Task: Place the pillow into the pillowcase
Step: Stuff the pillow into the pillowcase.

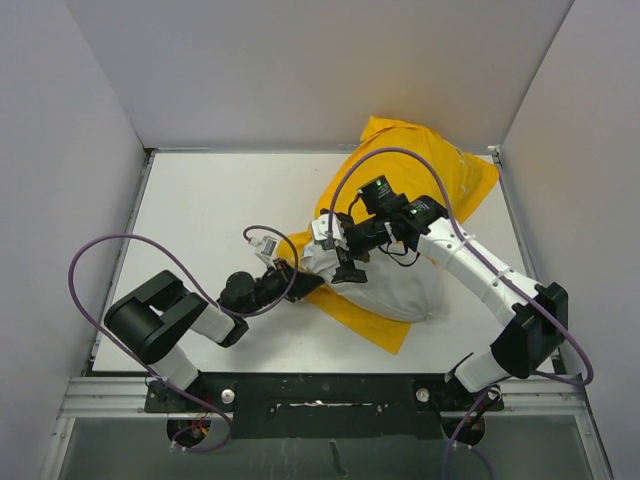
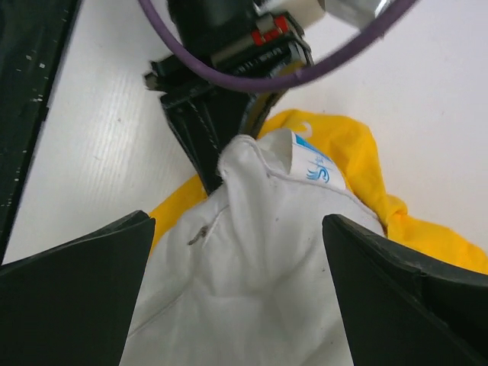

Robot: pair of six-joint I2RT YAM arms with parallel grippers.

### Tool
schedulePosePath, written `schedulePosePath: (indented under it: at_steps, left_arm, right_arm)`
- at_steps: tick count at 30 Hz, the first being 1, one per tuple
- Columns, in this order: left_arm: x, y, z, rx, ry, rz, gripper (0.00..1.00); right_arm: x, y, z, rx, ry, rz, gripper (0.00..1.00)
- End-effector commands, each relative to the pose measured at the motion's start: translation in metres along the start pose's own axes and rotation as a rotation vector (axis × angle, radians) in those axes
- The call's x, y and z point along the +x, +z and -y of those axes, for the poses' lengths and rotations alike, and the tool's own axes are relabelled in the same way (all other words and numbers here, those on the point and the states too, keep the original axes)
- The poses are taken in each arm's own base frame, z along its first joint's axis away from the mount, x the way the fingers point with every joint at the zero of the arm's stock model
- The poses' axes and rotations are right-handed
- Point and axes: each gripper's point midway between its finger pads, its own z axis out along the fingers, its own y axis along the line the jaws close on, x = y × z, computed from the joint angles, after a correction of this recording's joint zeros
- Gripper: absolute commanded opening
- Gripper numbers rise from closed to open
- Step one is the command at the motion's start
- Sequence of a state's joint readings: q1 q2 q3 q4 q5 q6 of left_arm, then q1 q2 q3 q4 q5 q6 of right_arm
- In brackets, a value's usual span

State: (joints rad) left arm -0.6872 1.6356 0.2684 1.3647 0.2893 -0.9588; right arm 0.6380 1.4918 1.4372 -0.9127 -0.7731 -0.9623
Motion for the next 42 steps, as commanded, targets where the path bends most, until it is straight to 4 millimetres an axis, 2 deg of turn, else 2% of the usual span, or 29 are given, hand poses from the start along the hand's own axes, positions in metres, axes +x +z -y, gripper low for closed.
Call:
schedulePosePath:
  at_steps: [1, 3, 5, 6, 7, 8, 9, 10, 12, 14, 16, 17, 20, 23, 27, 32, 36, 39, 42]
  left_arm:
    - [-0.015, 0.001, 0.041, 0.129, 0.071, 0.046, 0.0]
    - [-0.015, -0.002, 0.044, 0.126, 0.084, 0.045, 0.0]
    - [-0.015, -0.006, 0.045, 0.112, 0.095, 0.049, 0.0]
    - [-0.015, -0.009, 0.046, 0.106, 0.103, 0.051, 0.0]
    - [-0.015, -0.012, 0.045, 0.098, 0.112, 0.053, 0.0]
    - [-0.016, -0.015, 0.046, 0.091, 0.118, 0.055, 0.0]
    - [-0.015, -0.019, 0.048, 0.087, 0.127, 0.054, 0.0]
    - [-0.015, -0.022, 0.049, 0.085, 0.135, 0.052, 0.0]
    - [-0.012, -0.03, 0.05, 0.07, 0.146, 0.038, 0.0]
    - [-0.008, -0.037, 0.048, 0.04, 0.166, 0.022, 0.0]
    - [-0.006, -0.043, 0.048, 0.017, 0.181, 0.01, 0.0]
    - [-0.005, -0.046, 0.047, 0.01, 0.185, 0.007, 0.0]
    - [-0.005, -0.05, 0.048, 0.011, 0.197, 0.007, 0.0]
    - [-0.003, -0.05, 0.05, 0.023, 0.198, -0.006, 0.0]
    - [0.0, -0.052, 0.06, 0.075, 0.193, -0.015, 0.0]
    - [-0.003, -0.056, 0.074, 0.135, 0.187, -0.003, 0.0]
    - [-0.003, -0.059, 0.074, 0.145, 0.173, 0.015, 0.0]
    - [-0.009, -0.054, 0.091, 0.219, 0.168, 0.03, 0.0]
    - [-0.017, -0.043, 0.115, 0.303, 0.15, 0.023, 0.0]
  right_arm:
    - [0.048, 0.018, 0.04, 0.184, 0.124, -0.151, 0.98]
    - [0.067, 0.023, 0.044, 0.214, 0.14, -0.195, 1.0]
    - [0.086, 0.027, 0.044, 0.227, 0.145, -0.25, 0.9]
    - [0.095, 0.029, 0.044, 0.235, 0.148, -0.275, 0.8]
    - [0.106, 0.026, 0.049, 0.268, 0.156, -0.315, 0.61]
    - [0.117, 0.021, 0.058, 0.316, 0.16, -0.36, 0.34]
    - [0.126, 0.013, 0.067, 0.358, 0.162, -0.397, 0.21]
    - [0.136, 0.002, 0.079, 0.408, 0.171, -0.428, 0.13]
    - [0.157, -0.03, 0.105, 0.535, 0.167, -0.5, 0.05]
    - [0.172, -0.053, 0.12, 0.612, 0.119, -0.579, 0.04]
    - [0.18, -0.056, 0.12, 0.613, 0.098, -0.612, 0.03]
    - [0.184, -0.05, 0.115, 0.595, 0.091, -0.626, 0.03]
    - [0.199, -0.015, 0.091, 0.493, 0.047, -0.676, 0.02]
    - [0.21, 0.021, 0.064, 0.369, 0.129, -0.63, 0.02]
    - [0.223, 0.044, 0.052, 0.3, 0.229, -0.593, 0.04]
    - [0.213, 0.059, 0.042, 0.196, 0.374, -0.442, 0.09]
    - [0.199, 0.075, 0.025, 0.08, 0.457, -0.303, 0.12]
    - [0.187, 0.087, 0.012, 0.008, 0.498, -0.218, 0.12]
    - [0.184, 0.096, 0.013, -0.003, 0.574, -0.189, 0.14]
